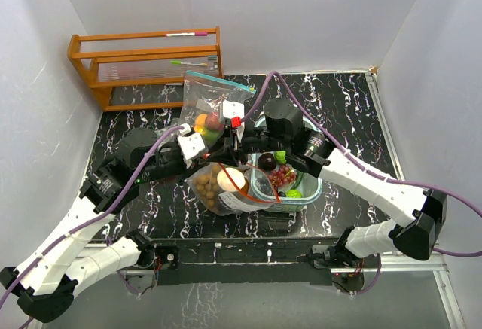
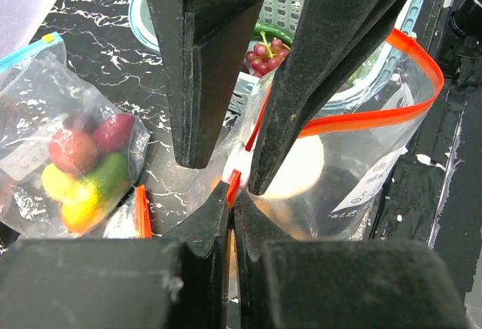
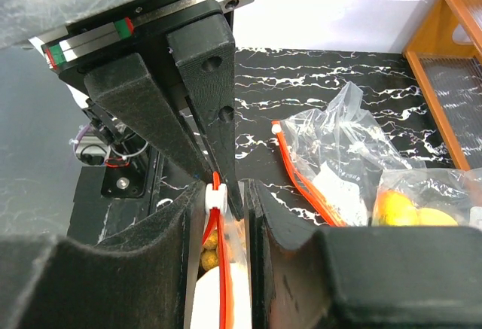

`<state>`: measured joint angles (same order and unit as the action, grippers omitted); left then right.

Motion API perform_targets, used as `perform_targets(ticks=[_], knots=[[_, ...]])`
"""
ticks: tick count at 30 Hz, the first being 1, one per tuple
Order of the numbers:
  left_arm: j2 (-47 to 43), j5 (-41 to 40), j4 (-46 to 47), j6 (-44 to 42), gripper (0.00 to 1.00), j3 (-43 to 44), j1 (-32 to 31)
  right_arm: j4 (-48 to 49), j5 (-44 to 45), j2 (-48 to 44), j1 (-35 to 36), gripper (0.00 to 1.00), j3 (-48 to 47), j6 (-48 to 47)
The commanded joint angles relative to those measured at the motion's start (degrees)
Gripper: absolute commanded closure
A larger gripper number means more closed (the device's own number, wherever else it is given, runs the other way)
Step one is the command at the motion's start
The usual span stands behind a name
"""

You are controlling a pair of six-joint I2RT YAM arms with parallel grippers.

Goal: Place the food in the zip-top bag and seal the zipper
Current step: Zip the zipper food storage bag at the center of the board.

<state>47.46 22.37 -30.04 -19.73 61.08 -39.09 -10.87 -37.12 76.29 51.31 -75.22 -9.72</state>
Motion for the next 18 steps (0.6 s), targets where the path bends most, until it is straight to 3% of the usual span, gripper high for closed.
perform_targets(ticks=[1,11,18], knots=[[-0.88,0.46,0.79,0.56,1.00,1.85,0.16,3.36,0.03,-1.50,0.01,0.70,-1.86,0.58],[-0.96,0.40,0.82,0.57,1.00,2.14,0.16,2.00,0.29,-1.49,0.02,0.68,-1.76,0.57],[-0.80,0.44,0.86,0.48,1.00,2.20,0.16,1.76,1.15,-1.42,0.01,0.57,-1.81,0.57]])
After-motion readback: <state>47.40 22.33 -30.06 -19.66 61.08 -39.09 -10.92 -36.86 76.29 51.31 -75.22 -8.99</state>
